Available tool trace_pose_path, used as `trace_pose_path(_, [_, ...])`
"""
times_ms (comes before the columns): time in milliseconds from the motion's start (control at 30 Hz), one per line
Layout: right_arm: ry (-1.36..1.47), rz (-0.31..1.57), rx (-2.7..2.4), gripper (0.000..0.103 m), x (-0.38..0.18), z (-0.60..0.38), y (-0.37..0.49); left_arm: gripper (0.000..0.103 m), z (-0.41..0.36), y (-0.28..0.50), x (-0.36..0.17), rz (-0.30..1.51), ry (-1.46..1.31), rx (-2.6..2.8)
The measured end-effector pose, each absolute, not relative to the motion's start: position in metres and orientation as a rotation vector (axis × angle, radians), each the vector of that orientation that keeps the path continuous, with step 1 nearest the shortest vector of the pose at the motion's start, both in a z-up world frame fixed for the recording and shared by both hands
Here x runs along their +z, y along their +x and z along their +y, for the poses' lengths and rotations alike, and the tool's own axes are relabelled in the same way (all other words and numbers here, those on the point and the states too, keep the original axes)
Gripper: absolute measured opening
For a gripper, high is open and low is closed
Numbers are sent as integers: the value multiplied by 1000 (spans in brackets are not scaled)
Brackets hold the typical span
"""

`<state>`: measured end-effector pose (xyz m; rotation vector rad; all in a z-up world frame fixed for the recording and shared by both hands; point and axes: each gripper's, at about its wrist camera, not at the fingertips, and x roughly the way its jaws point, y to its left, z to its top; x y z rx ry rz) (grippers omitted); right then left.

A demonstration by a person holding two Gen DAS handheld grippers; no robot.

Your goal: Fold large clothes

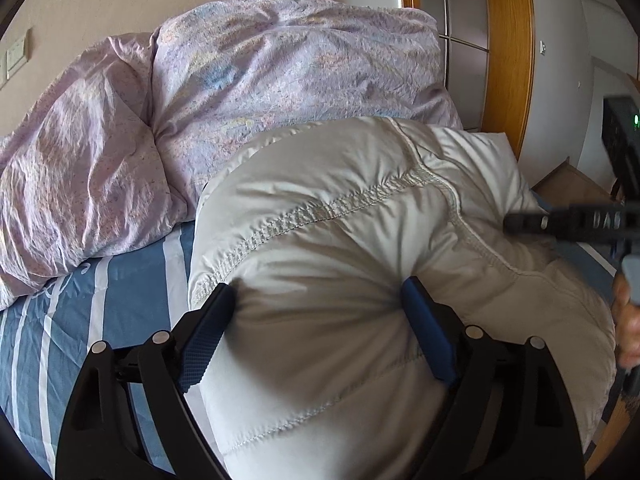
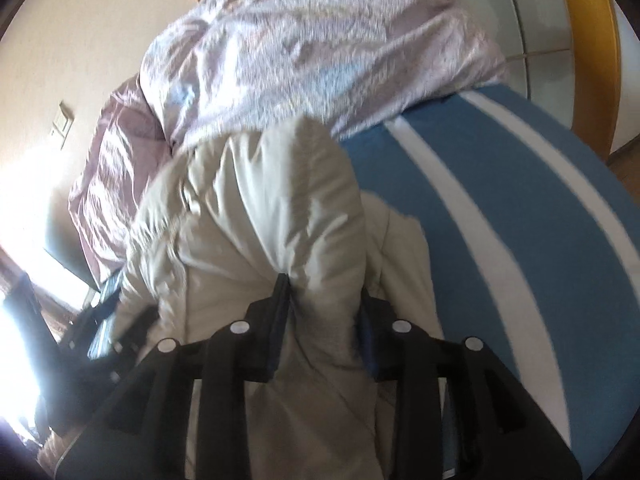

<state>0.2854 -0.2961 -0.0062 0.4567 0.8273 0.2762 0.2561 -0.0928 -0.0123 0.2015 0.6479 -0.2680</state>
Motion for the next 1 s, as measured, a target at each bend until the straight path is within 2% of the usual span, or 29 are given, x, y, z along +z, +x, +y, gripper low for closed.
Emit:
trace_pose_path(100, [501, 829, 280, 40, -5, -299, 292, 86, -92, 255, -12, 643, 199, -267])
trace_pose_path(200, [461, 821, 254, 28, -11, -293, 294, 86, -92, 255, -12, 640, 194, -265])
trace_pose_path(267, [424, 830, 217, 27, -16, -288, 296, 86, -94, 255, -11, 636, 194, -263])
trace_pose_path(633, [399, 861, 184, 27, -39, -291, 304, 86, -50, 258, 30, 622, 82, -216])
trace_pose_path(833, [366, 861, 169, 30, -38, -286, 302, 86, -66, 264, 9, 644, 171, -174])
trace_pose_path(933, [237, 841, 70, 41, -19, -279, 292, 87, -65, 269, 4, 682, 145, -182])
trace_pose_path(1000, [180, 783, 28, 44, -3, -279, 278, 87, -63, 270, 2, 691, 139, -186])
